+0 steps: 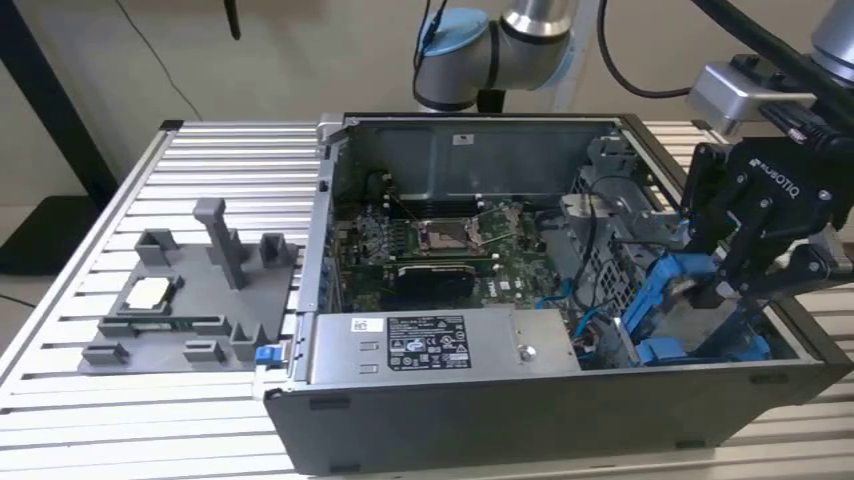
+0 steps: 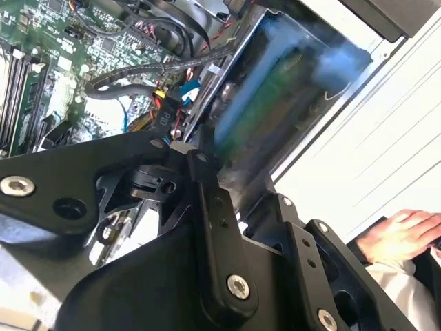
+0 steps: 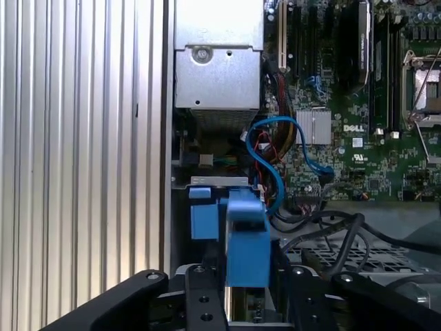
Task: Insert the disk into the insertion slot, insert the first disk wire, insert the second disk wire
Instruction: 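Insert the disk into the insertion slot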
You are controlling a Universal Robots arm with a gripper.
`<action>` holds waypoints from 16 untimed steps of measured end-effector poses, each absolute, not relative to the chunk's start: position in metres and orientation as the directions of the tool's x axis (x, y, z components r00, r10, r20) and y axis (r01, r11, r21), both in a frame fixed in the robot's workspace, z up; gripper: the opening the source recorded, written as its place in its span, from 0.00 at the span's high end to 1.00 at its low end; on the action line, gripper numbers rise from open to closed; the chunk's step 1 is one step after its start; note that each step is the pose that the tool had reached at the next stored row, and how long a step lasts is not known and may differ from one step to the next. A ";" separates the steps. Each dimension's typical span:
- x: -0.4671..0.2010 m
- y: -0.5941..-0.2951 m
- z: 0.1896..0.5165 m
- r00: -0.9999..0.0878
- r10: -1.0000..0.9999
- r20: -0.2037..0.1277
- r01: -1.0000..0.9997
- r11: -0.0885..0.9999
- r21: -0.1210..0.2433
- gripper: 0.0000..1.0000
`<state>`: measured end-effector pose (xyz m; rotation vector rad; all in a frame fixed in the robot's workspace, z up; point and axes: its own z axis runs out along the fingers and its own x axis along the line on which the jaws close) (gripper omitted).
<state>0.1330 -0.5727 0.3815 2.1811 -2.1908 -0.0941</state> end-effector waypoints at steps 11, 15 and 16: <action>0.133 -0.573 0.393 -0.005 -1.000 -0.009 -0.997 0.004 0.080 0.59; 0.133 -0.573 0.394 -0.005 -1.000 -0.009 -0.997 0.004 0.080 0.59; 0.133 -0.573 0.394 -0.005 -1.000 -0.009 -0.997 0.004 0.080 0.59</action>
